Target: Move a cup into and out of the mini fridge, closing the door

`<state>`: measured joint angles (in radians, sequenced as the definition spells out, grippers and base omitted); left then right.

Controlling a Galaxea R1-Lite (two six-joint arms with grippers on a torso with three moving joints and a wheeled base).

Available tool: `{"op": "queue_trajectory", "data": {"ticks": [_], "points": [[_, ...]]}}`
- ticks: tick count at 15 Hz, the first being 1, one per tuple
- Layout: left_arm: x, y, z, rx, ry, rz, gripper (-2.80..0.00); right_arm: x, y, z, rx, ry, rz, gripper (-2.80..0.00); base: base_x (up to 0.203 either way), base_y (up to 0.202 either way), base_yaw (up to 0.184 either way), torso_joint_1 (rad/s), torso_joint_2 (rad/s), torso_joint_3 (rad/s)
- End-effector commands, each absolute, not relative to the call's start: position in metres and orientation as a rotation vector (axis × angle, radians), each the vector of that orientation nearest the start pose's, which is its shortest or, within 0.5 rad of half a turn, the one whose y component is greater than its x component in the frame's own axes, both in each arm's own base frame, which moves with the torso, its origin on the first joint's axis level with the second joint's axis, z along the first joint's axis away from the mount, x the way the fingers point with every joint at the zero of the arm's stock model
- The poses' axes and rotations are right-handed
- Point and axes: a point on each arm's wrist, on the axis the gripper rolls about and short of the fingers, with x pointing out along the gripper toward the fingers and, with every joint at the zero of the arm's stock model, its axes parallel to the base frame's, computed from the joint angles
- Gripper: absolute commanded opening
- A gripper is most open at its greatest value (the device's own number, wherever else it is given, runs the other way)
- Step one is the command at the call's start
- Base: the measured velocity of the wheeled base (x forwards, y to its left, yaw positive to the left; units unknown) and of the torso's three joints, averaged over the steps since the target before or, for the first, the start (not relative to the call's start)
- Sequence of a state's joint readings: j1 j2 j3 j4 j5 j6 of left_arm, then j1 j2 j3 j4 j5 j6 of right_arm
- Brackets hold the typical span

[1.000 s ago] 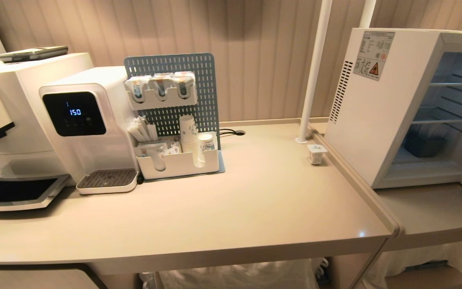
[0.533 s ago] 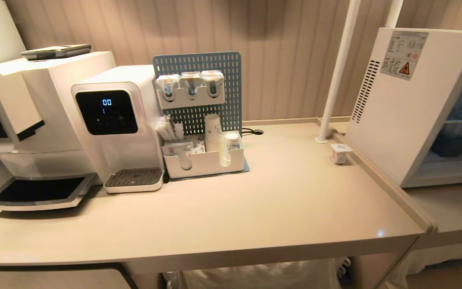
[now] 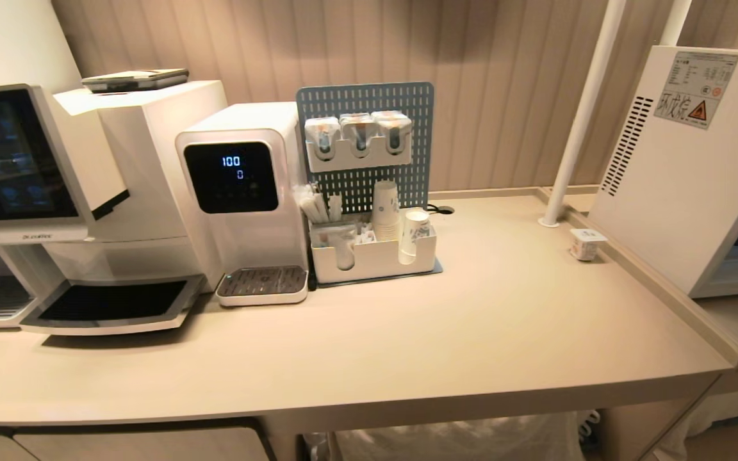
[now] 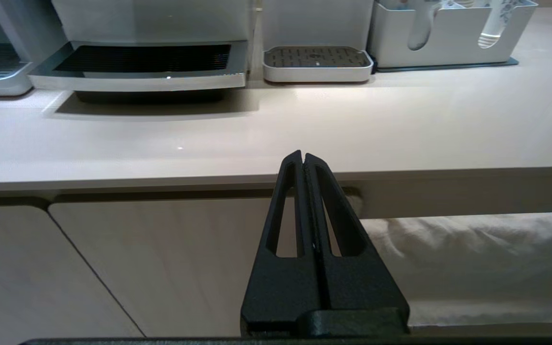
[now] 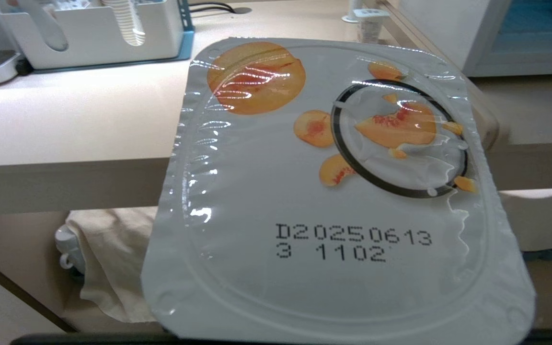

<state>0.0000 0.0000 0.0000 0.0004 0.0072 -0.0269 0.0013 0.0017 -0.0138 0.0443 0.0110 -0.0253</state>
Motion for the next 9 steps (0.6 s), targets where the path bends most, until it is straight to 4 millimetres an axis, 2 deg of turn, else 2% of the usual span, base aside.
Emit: {"op": "queue_trajectory", "data": {"ticks": [1, 9], "points": [[-0.0226, 0.0002, 0.0751, -0.028, 0.003, 0.008, -2.8, -0.0236, 0.0002, 0.0747, -0.026, 0.037, 0.014, -2.8, 0.0, 0.196, 0.003, 0.002, 0.0, 0.005], [-0.0226, 0.0002, 0.0751, -0.028, 0.003, 0.008, -2.8, -0.0236, 0.0002, 0.0747, -0.026, 0.037, 0.013, -2.8, 0.0, 0.192, -0.001, 0.002, 0.0, 0.001]]}}
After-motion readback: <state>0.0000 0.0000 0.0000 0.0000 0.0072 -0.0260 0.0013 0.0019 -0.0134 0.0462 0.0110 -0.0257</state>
